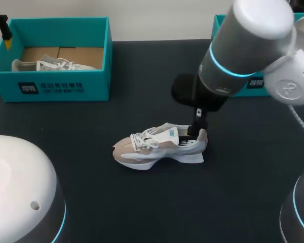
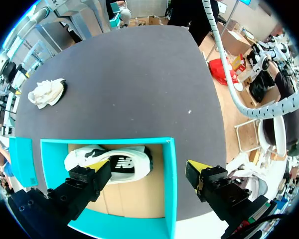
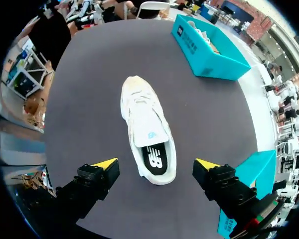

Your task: Take the shoe out of the shoebox, open the shoe tongue, remove and reinsert the insole, then place the shoe into the shoebox

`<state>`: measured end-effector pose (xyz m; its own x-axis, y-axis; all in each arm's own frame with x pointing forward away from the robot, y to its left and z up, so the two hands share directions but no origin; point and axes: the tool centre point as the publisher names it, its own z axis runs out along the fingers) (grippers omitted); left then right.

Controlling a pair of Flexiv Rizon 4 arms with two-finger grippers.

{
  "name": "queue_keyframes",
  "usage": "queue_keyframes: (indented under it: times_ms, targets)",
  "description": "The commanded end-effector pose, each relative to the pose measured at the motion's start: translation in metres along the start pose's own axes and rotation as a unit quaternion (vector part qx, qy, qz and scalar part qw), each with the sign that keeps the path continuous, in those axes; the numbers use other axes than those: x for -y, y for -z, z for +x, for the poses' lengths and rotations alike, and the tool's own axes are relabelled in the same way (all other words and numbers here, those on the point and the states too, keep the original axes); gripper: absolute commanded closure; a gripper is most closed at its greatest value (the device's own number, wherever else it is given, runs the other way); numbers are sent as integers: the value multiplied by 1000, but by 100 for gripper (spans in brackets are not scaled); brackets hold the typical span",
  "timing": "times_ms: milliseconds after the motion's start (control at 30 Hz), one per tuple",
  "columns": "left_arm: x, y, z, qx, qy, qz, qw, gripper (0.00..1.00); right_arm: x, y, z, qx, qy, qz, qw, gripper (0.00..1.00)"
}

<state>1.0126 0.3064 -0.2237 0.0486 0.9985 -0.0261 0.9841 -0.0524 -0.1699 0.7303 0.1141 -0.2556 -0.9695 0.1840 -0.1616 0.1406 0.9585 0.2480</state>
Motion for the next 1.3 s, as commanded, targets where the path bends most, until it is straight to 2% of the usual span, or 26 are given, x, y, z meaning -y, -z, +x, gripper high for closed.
queue_keyframes:
  times_ms: [33, 200, 500, 733, 1000, 1300]
  targets:
    - [1, 0, 0, -1, 0, -1, 1000, 0, 23, -4, -6, -21, 3, -181, 983, 0]
    - [1, 0, 0, -1, 0, -1, 1000, 0, 39, -11, -12, -26, -5, -229, 973, 0]
    - [1, 0, 0, -1, 0, -1, 1000, 0, 67, -23, -16, -43, -6, -291, 956, 0]
    - [1, 0, 0, -1, 0, -1, 1000, 0, 84, -35, -17, -62, 3, -322, 945, 0]
    - [1, 0, 0, -1, 0, -1, 1000, 0, 102, -48, -19, -68, 5, -374, 925, 0]
    - [1, 0, 0, -1, 0, -1, 1000, 0, 112, -63, -16, -76, 29, -401, 912, 0]
